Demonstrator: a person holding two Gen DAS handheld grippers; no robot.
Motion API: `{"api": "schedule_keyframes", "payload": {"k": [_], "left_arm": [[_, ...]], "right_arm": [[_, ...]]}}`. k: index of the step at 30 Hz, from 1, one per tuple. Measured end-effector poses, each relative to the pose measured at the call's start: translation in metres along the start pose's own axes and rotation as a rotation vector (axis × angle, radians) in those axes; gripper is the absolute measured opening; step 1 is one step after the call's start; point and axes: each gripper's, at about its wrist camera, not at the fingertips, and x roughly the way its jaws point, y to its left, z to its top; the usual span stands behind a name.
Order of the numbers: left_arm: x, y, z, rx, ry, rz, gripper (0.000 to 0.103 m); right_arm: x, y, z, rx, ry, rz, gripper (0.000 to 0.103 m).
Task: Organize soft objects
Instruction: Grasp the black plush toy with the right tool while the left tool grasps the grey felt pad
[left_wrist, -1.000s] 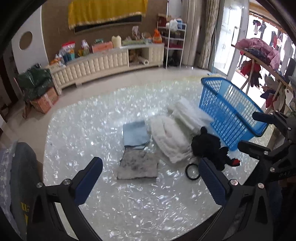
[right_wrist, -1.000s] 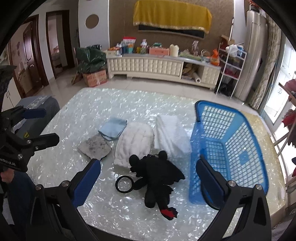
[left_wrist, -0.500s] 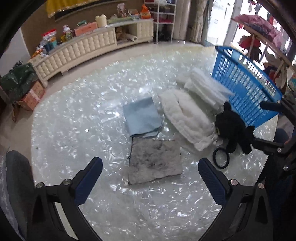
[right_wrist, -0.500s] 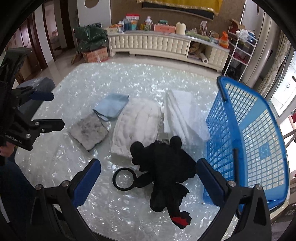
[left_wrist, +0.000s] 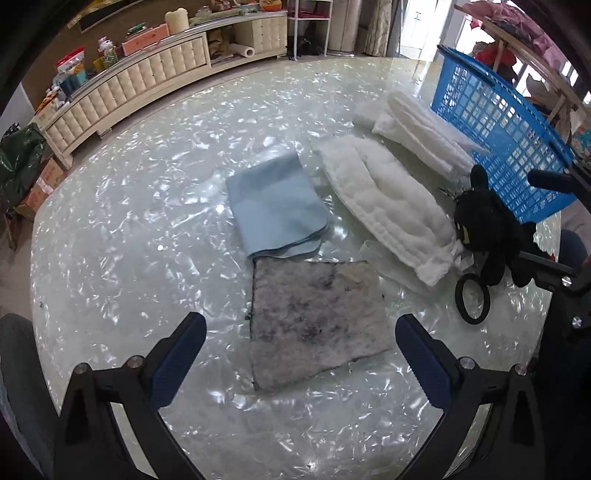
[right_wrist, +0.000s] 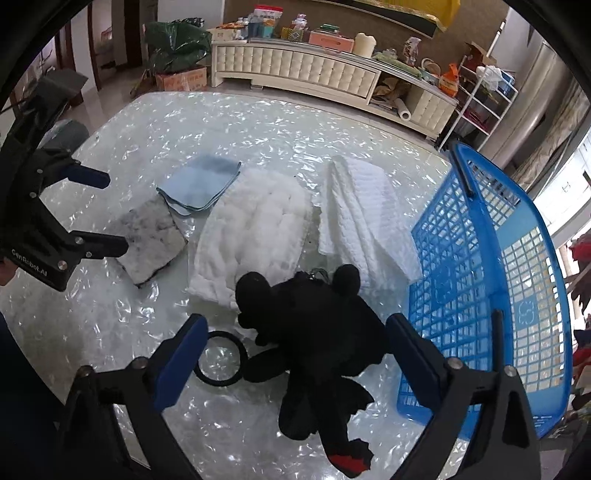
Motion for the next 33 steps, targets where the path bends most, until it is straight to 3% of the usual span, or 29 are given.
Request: {"api": "schedule_keyframes", "payload": {"k": [10, 14, 17, 19, 20, 21, 23, 24, 27, 33], "left_arm": [[0.028, 0.003, 0.004, 0.028, 0.045, -0.025, 0.098], [0.044, 0.005, 0.011, 0.031, 0.068, -0.032, 0.075], [0.053, 0.008, 0.014, 0.03, 0.077, -0.044, 0.07], [0.054, 0.008, 0.015, 0.031, 0.079, -0.047, 0.065], [0.055, 0.008, 0.015, 0.031, 0.079, -0.048, 0.058], [0.056, 0.009, 0.015, 0.027, 0.077, -0.046, 0.045], [0.046, 0.007, 0.015, 0.013, 0.069, -0.069, 0.022], [0.044, 0.006, 0.013, 0.006, 0.068, -0.09, 0.017], [0.042, 0.002, 0.01, 0.028, 0.053, -0.118, 0.013], [0.025, 0.0, 0.009, -0.006, 0.043, -0.07, 0.013]], "right_arm": [[0.036, -0.015, -0.003, 0.05, 0.107, -0.021, 0.096], [0.05, -0.024, -0.005, 0.065, 0.137, 0.0, 0.094], [0.061, -0.029, -0.006, 0.078, 0.161, 0.02, 0.091], [0.063, -0.033, -0.007, 0.095, 0.161, 0.051, 0.084], [0.064, -0.034, -0.006, 0.099, 0.159, 0.066, 0.075], [0.064, -0.034, -0.007, 0.099, 0.158, 0.075, 0.068], [0.064, -0.034, -0.009, 0.095, 0.15, 0.07, 0.063], [0.064, -0.033, -0.009, 0.098, 0.146, 0.074, 0.061], [0.061, -0.034, -0.011, 0.114, 0.135, 0.086, 0.057], [0.037, -0.048, -0.012, 0.125, 0.105, 0.074, 0.056]]}}
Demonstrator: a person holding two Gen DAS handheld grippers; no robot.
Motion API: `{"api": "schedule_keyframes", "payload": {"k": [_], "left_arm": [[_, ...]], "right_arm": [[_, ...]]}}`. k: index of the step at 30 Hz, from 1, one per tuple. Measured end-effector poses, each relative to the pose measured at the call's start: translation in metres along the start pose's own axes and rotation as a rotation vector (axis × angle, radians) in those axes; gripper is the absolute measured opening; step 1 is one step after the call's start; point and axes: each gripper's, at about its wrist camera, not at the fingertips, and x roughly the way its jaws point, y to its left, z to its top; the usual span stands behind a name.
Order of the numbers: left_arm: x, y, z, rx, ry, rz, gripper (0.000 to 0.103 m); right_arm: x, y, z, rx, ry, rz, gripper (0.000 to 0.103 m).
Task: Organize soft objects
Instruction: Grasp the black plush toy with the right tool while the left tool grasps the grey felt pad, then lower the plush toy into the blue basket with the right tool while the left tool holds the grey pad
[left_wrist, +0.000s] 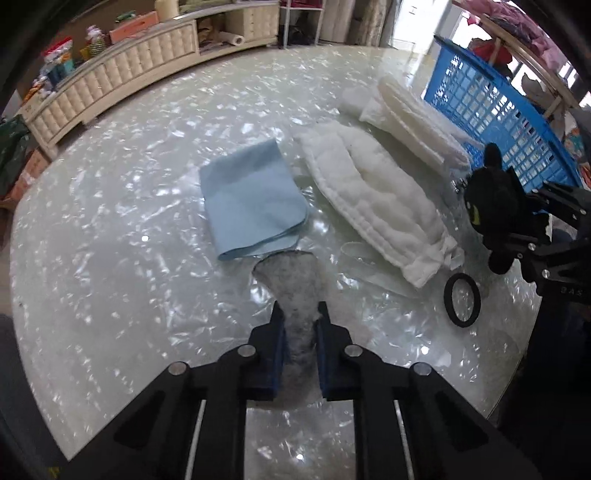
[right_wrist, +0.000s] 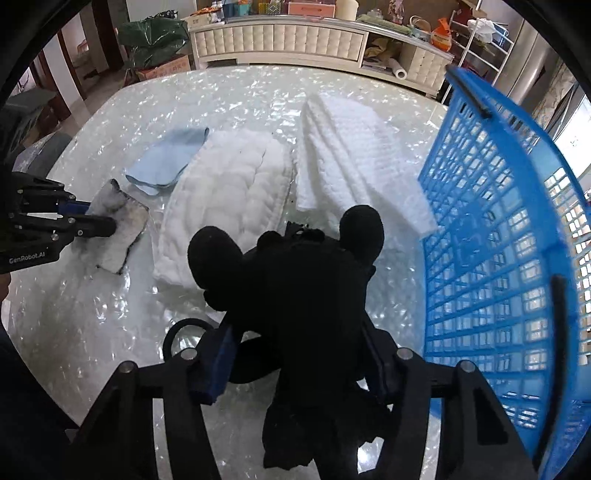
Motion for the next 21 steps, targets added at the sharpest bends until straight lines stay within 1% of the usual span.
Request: {"api": "schedule_keyframes", "payload": {"k": [3, 5, 6, 10, 11, 13, 14, 15, 19, 21], "left_arm": [[-0.016, -0.009, -0.003, -0.011, -0.029, 0.048, 0.013], [-0.031, -0.018, -0.007, -0.004, -0.06, 0.122, 0.013], [-0.036, -0.021, -0.009, -0.008, -0.069, 0.135, 0.013], [-0.065, -0.043, -0.023, -0.015, -0.103, 0.142, 0.013], [-0.07, -0.047, -0.025, -0.013, -0.109, 0.142, 0.013], [-0.084, -0.059, -0.03, -0.006, -0.123, 0.145, 0.013], [-0.088, -0.062, -0.031, -0.003, -0.13, 0.143, 0.013], [-0.093, -0.067, -0.032, 0.001, -0.139, 0.139, 0.013], [-0.11, -0.09, -0.033, 0.017, -0.166, 0.13, 0.013], [-0.116, -0.099, -0.032, 0.018, -0.181, 0.12, 0.013]], "right_arm": [[-0.015, 0.003, 0.006, 0.001, -0.014, -0.001, 0.056], [-0.024, 0.003, 0.006, -0.005, -0.027, -0.005, 0.056], [-0.029, 0.006, 0.004, -0.009, -0.032, -0.009, 0.056], [-0.052, 0.012, 0.0, -0.017, -0.057, 0.001, 0.056], [-0.049, 0.017, 0.006, -0.018, -0.062, 0.004, 0.056], [-0.066, 0.015, 0.002, -0.026, -0.082, 0.006, 0.056], [-0.072, 0.015, 0.002, -0.029, -0.092, 0.007, 0.056], [-0.069, 0.018, 0.0, -0.03, -0.1, 0.009, 0.056], [-0.096, 0.015, -0.004, -0.039, -0.145, 0.011, 0.056], [-0.104, 0.013, -0.01, -0.04, -0.162, 0.009, 0.056]]}}
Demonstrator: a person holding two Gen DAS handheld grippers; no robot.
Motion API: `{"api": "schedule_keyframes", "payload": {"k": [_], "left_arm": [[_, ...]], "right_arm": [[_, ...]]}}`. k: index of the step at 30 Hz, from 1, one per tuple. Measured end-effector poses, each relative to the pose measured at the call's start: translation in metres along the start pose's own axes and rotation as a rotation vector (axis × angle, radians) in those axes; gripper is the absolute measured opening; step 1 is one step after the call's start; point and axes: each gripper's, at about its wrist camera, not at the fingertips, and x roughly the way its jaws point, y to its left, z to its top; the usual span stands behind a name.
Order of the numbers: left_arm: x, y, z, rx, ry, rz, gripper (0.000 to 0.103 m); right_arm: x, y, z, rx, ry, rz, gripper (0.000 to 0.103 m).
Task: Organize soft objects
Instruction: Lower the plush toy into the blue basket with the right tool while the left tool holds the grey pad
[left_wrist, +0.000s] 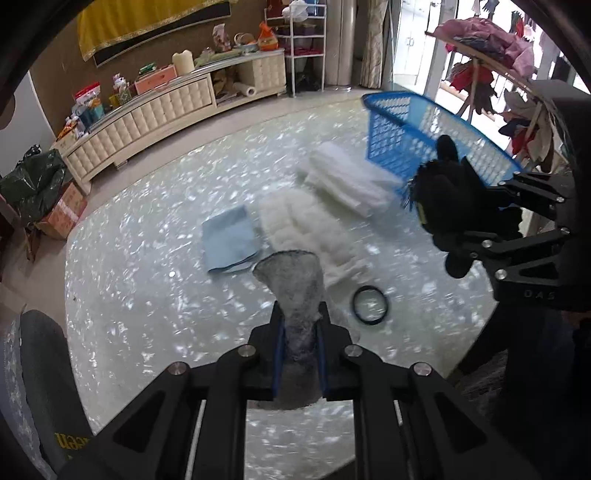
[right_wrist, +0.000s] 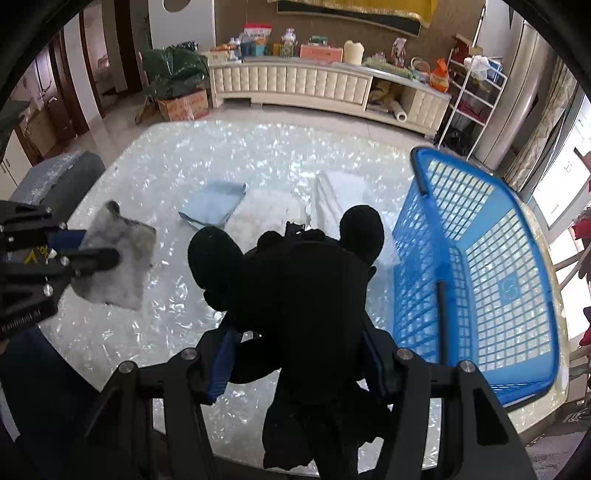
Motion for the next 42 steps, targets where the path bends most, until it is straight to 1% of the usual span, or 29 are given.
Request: {"api": "schedule_keyframes", "payload": {"k": [3, 13, 21, 27, 34, 42], "left_arm": [[-0.007, -0.015, 0.005, 0.0, -0.01, -0.017, 0.013], [-0.018, -0.063, 0.038, 0.023, -0.058, -0.061, 0.013], [-0.012, -0.086, 0.066, 0.017, -0.083, -0.078, 0.013], [-0.004, -0.098, 0.085, 0.025, -0.095, -0.086, 0.013], [0.012, -0.105, 0.101, 0.029, -0.085, -0.099, 0.013], [0.034, -0.101, 0.109, 0.018, -0.054, -0.102, 0.013]], "right_arm": [[-0.01, 0.0, -0.005, 0.001, -0.02, -0.004, 0.056], [-0.048, -0.039, -0.013, 0.03, -0.069, -0.047, 0.056], [-0.048, -0.061, -0.016, 0.059, -0.083, -0.078, 0.056], [-0.053, -0.086, -0.017, 0.091, -0.1, -0.128, 0.056], [-0.037, -0.109, -0.02, 0.125, -0.063, -0.168, 0.056], [-0.009, -0.117, -0.018, 0.124, 0.012, -0.182, 0.056]]}}
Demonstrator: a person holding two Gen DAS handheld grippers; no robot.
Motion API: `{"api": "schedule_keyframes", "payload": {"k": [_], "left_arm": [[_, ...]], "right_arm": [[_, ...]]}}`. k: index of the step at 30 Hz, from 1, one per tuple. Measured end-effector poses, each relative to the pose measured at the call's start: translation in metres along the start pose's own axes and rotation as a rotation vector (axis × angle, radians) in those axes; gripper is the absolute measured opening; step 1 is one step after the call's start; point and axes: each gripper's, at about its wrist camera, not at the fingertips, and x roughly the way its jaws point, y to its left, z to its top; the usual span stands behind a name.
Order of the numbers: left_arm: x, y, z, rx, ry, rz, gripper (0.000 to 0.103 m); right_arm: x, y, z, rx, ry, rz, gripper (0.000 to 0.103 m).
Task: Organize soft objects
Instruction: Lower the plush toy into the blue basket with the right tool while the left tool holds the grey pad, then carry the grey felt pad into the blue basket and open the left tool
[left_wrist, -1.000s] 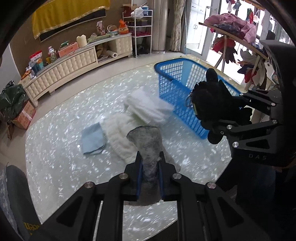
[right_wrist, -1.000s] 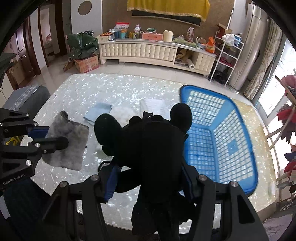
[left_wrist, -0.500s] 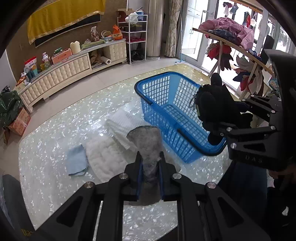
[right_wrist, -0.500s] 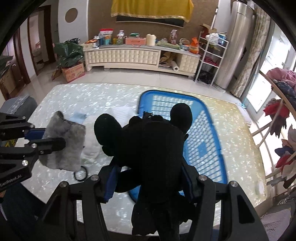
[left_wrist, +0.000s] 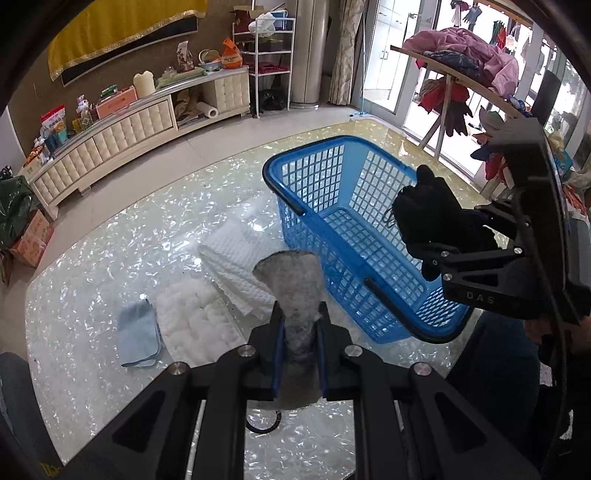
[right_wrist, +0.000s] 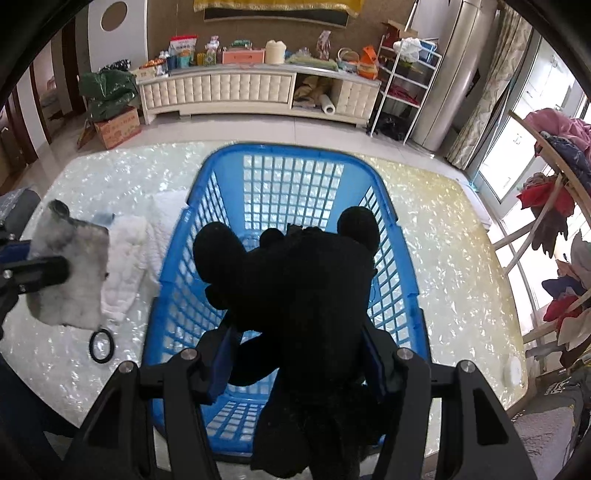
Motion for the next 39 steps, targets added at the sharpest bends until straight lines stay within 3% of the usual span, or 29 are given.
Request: {"api": "schedule_keyframes", "payload": {"k": [17, 24, 39], "left_arm": [[0.008, 0.015, 0.0, -0.028, 0.015, -0.019, 0.013], [0.007, 0.018, -0.002, -0.034, 0.011, -0.016, 0.013], [-0.009, 0.017, -0.007, -0.026, -0.008, -0.005, 0.013]], "right_arm": [[0.023, -0.003, 0.006, -0.029, 0.117, -0.034, 0.058], [0.016, 0.0, 0.007, -0.035, 0.099, -0.048, 0.085], [-0.005, -0.007, 0.001, -0.015, 0.067, -0.03, 0.096]]}}
